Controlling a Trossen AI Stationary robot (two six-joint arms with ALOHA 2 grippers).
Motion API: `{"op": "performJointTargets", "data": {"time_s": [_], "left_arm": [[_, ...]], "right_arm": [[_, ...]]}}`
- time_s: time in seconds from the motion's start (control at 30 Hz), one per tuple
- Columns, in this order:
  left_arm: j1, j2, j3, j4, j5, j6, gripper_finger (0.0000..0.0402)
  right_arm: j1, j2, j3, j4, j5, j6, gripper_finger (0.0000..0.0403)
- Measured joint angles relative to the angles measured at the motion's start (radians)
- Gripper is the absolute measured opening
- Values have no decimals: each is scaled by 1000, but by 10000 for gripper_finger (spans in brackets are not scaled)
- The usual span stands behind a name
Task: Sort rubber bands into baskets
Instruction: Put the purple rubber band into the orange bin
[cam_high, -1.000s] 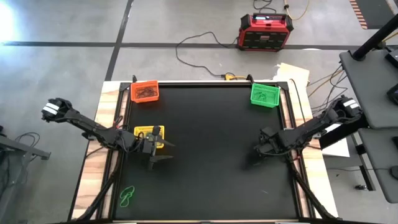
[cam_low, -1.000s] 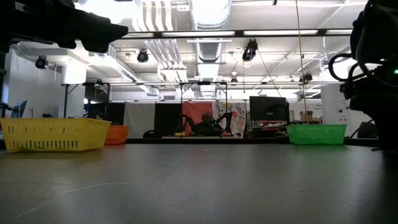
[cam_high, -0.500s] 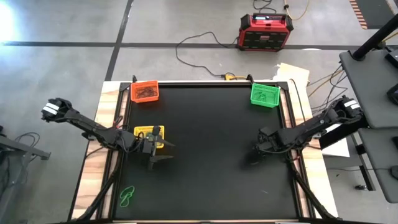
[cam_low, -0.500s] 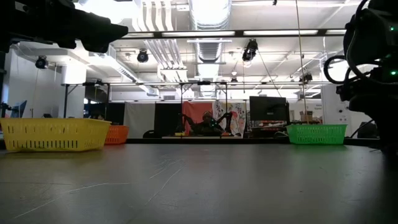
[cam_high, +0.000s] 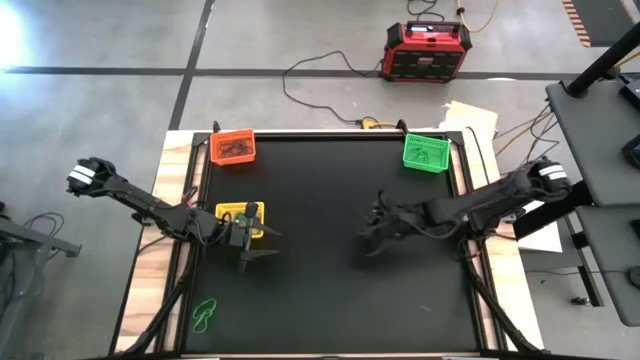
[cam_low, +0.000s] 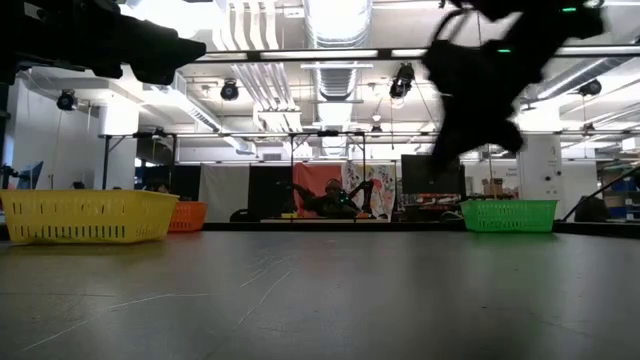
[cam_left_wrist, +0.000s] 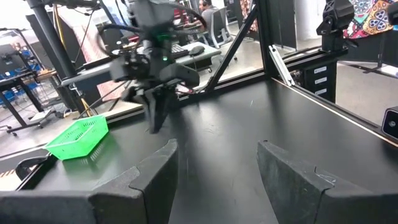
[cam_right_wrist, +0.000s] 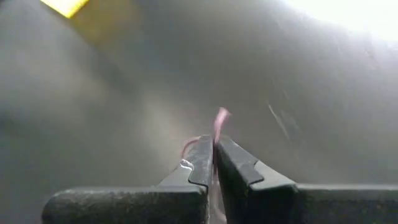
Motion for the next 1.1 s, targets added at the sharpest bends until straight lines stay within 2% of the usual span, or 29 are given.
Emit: {"op": "performJointTargets", "data": {"time_s": [0.1, 0.3, 0.43, 0.6, 0.87, 0.97, 1.1], "left_arm": [[0, 0, 0, 0, 0, 0, 201], [0, 0, 0, 0, 0, 0, 201], [0, 0, 0, 0, 0, 0, 201], [0, 0, 0, 0, 0, 0, 201], [0, 0, 0, 0, 0, 0, 201], [0, 0, 0, 0, 0, 0, 201], [0, 0, 0, 26, 0, 27, 201]], "right_arm": [[-57, 109, 84, 83, -4, -128, 12], [-147, 351, 288, 106, -20, -301, 12], [-169, 500, 432, 104, -37, -337, 12], [-168, 626, 574, 105, -30, -405, 13], [-178, 746, 677, 78, -63, -423, 24], [-171, 746, 694, 68, -66, -441, 56], [-153, 707, 695, 44, -41, -466, 116]]}}
